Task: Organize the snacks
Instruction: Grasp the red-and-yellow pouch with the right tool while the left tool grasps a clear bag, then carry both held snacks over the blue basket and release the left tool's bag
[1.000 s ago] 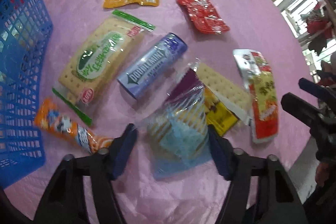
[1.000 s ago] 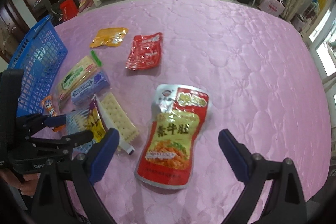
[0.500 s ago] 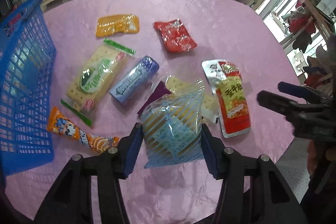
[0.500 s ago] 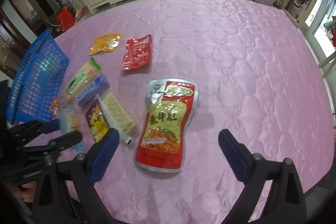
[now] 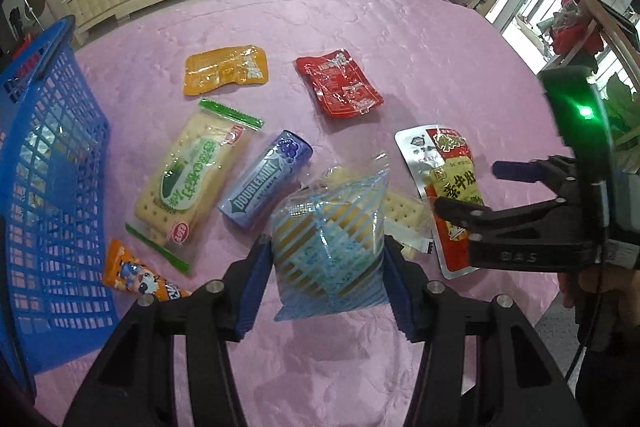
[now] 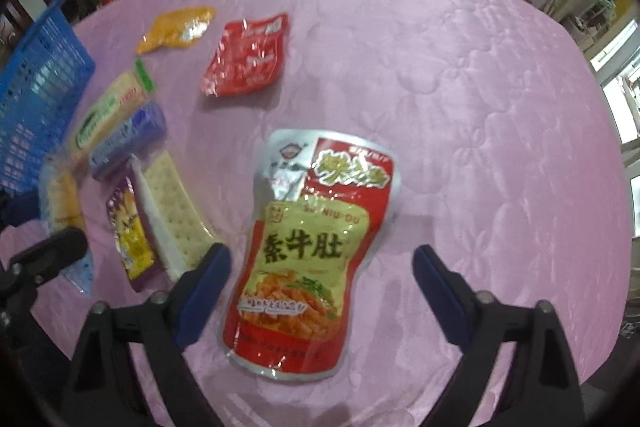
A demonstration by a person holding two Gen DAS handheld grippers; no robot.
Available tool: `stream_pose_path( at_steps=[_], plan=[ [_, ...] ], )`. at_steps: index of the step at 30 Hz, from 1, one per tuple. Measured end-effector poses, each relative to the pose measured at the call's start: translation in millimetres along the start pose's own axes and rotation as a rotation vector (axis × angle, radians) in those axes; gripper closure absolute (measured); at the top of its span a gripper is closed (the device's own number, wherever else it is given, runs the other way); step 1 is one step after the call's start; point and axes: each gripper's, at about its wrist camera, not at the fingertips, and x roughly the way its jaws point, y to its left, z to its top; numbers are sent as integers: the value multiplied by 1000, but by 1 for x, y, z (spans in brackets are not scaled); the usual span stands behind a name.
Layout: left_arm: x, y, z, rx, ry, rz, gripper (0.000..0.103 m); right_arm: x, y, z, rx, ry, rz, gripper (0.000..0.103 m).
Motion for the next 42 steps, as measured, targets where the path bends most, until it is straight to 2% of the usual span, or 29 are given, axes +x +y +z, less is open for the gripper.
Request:
stream_pose_path(
  at_steps=[5,12,13,15,17,18,24,27,32,42],
  plan=[
    [7,1,-3,-2,15,-3,52,17,-1,-1,10,35,-11,13],
    [9,5,-6,-13,22,-6,52,22,4,-2,-15,23,-20,15],
    [9,5,-7,-14,21,-5,52,22,6,-2,-22,18,-18,18],
    [8,6,-9,-16,21,-5,52,18,11,-3,-45,-6,-10,43],
    [7,7,-11,-21,23,0,52,13,17,-6,-55,-22,-9,55],
    [5,7,-13,-27,24,2,52,12,19,-8,-60,-28,-6,57],
    [-22,8,-24,-42,-14,-3,52,-7,19,-28,-25,-41,54,59],
    [-41,6,-30,-44,-41,-4,52,-35,22,-33,-33,-81,51,59],
    [-73,4,-39,-34,-91,0,52,-78,29,-46,-43,-152,93,59],
    [-139,19,-60,-29,-184,29,52,-156,85,-54,-137,-276,131,59]
  ],
)
